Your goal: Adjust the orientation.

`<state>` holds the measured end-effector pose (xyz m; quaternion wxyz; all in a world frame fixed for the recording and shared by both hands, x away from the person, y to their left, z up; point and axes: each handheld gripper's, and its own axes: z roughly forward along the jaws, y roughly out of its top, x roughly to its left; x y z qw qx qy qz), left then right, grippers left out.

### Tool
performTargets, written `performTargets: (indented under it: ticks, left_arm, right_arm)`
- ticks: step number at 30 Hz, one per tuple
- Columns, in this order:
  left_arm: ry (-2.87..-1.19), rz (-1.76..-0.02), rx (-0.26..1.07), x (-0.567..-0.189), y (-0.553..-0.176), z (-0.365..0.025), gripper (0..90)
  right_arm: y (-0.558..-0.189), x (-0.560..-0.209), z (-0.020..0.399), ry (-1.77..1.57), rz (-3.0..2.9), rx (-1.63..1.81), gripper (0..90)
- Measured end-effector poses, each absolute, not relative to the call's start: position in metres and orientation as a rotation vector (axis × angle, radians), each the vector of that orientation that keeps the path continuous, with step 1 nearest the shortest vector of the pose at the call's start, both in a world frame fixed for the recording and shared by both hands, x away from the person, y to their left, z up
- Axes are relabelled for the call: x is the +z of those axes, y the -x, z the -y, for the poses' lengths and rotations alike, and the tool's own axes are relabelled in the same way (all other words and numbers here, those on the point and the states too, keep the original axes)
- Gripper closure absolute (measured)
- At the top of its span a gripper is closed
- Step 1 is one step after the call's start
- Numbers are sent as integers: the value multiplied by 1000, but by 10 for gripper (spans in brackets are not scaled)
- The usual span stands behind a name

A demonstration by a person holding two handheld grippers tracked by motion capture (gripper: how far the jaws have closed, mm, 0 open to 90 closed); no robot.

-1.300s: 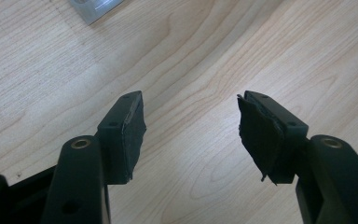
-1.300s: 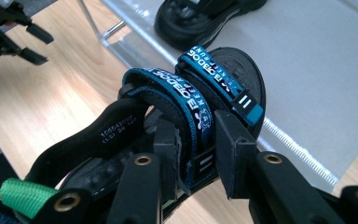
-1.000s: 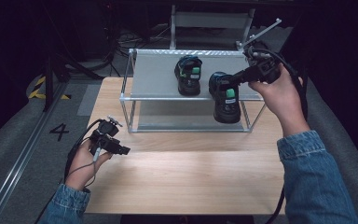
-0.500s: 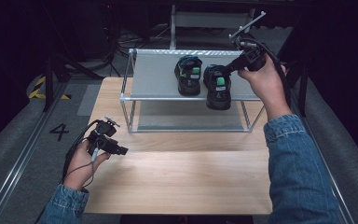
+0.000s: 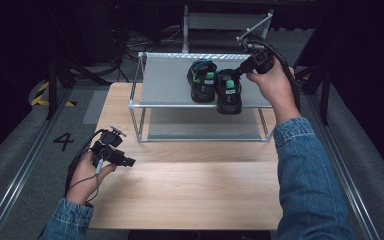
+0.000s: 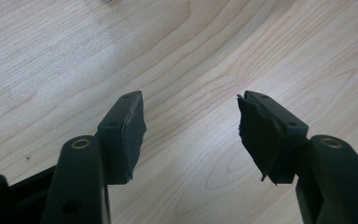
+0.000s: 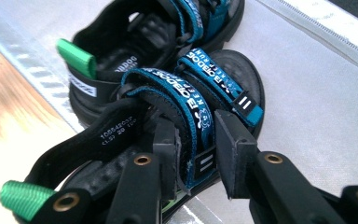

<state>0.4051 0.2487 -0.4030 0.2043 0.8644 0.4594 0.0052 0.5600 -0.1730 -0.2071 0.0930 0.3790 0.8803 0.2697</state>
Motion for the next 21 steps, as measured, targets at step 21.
performTargets:
  ticks: [21]
  left_arm:
    - [-2421, -1261, 6, -401, -406, -241, 407]
  right_arm:
    - [-496, -175, 189, -1043, -2423, 1041, 566]
